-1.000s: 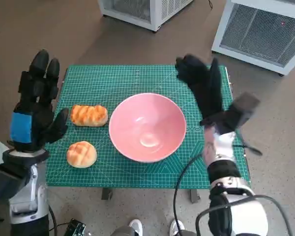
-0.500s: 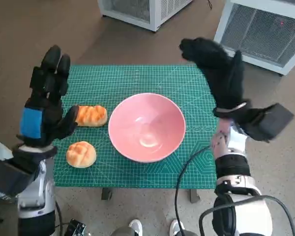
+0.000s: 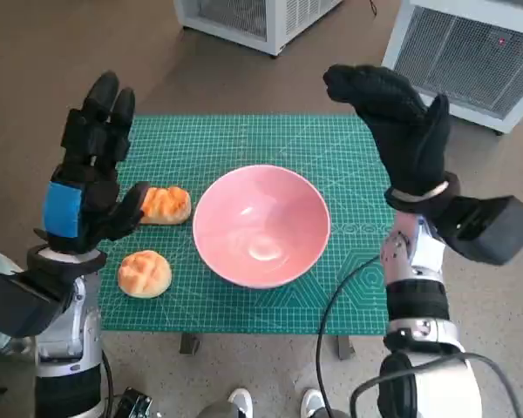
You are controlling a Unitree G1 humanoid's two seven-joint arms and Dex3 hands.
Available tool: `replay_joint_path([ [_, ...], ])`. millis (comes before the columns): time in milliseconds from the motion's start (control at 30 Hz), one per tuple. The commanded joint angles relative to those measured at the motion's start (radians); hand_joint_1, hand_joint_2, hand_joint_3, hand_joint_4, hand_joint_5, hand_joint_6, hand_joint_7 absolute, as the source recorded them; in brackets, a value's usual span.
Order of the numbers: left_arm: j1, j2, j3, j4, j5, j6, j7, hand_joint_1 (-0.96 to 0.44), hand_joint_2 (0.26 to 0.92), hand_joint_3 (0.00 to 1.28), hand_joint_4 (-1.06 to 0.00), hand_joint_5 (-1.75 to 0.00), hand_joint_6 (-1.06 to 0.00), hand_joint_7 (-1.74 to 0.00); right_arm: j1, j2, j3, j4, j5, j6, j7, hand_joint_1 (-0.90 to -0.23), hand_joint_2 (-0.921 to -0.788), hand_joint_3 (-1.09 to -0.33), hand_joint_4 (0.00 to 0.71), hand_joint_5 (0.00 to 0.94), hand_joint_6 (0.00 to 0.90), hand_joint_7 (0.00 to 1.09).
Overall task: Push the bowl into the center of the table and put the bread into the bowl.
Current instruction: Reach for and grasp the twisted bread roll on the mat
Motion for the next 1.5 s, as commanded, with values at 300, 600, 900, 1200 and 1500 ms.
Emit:
replay_joint_path([
  [300,-0.038,0.437,-0.097,-0.221,0.436,0.554,-0.162,-0.34,0.721,0.01,-0.01,0.00,0.00,-0.22,0.039,0.001,0.025,-0.034,0.000,0.005,-0.029,-0.761,-0.921,-0.914,0.140,0.017,-0.001,0.53],
  [600,-0.138,0.483,-0.222,-0.203,0.542,0.791,-0.248,-0.02,0.700,0.01,0.00,0.00,-0.05,-0.20,0.038,0.002,0.027,-0.033,-0.004,0.002,-0.035,-0.754,-0.921,-0.917,0.139,0.018,-0.001,0.53],
  [900,-0.236,0.486,-0.362,-0.102,0.634,0.888,-0.316,-0.01,0.707,0.01,-0.01,0.00,-0.13,-0.12,0.038,0.000,0.036,-0.030,-0.001,0.000,-0.043,-0.757,-0.921,-0.917,0.137,0.019,-0.001,0.53],
  [1200,-0.294,0.470,-0.463,0.042,0.699,0.859,-0.327,-0.07,0.707,0.01,-0.04,-0.01,-0.18,-0.09,0.045,0.001,0.042,-0.043,0.002,0.002,-0.048,-0.756,-0.921,-0.917,0.137,0.021,-0.001,0.52],
  [1500,-0.343,0.437,-0.524,0.193,0.715,0.793,-0.327,-0.13,0.705,0.01,-0.06,-0.01,-0.21,-0.06,0.054,0.002,0.046,-0.059,0.006,0.003,-0.051,-0.755,-0.921,-0.920,0.134,0.021,-0.001,0.52],
])
